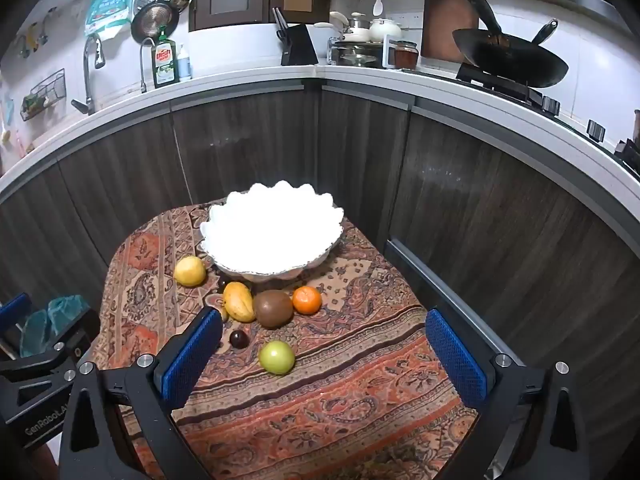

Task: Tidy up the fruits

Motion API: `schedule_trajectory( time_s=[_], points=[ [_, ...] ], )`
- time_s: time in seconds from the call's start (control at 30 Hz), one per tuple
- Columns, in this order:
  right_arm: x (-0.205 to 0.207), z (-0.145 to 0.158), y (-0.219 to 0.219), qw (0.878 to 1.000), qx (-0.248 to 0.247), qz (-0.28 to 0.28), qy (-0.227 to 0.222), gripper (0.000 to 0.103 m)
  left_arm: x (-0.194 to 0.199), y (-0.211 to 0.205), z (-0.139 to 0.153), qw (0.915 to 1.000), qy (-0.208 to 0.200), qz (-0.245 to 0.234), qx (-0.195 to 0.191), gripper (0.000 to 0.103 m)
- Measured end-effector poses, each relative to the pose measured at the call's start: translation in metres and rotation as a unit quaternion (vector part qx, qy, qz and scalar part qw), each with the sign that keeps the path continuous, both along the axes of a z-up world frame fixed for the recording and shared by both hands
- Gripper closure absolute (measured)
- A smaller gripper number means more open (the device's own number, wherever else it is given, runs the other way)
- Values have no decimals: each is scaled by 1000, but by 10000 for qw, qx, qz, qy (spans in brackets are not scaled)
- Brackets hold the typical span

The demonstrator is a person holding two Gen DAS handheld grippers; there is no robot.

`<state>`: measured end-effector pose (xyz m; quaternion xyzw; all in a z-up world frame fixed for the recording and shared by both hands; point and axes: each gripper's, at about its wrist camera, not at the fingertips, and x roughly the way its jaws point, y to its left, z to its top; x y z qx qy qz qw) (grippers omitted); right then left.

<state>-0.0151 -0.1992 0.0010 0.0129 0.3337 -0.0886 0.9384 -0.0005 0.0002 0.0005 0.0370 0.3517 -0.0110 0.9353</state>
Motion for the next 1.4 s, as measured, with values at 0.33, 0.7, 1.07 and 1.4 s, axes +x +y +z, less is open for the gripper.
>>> schedule_trajectory(
  time_s=[0.33,0.7,1.07,1.4],
  points=[
    [0,-1,-1,10000,5,5,-15,0,-2,-1,-3,10000,1,-64,-49,0],
    [-3,-1,-2,10000,17,4,-8,0,0,-5,0,9999,57,-133,-16,0],
    [-1,1,-3,10000,3,-55,-17,0,1,-9,0,9998,45,-171,-22,0],
    [-2,3,-5,10000,-14,-71,-35,0,1,-10,1,9998,33,-189,-33,0]
  ],
)
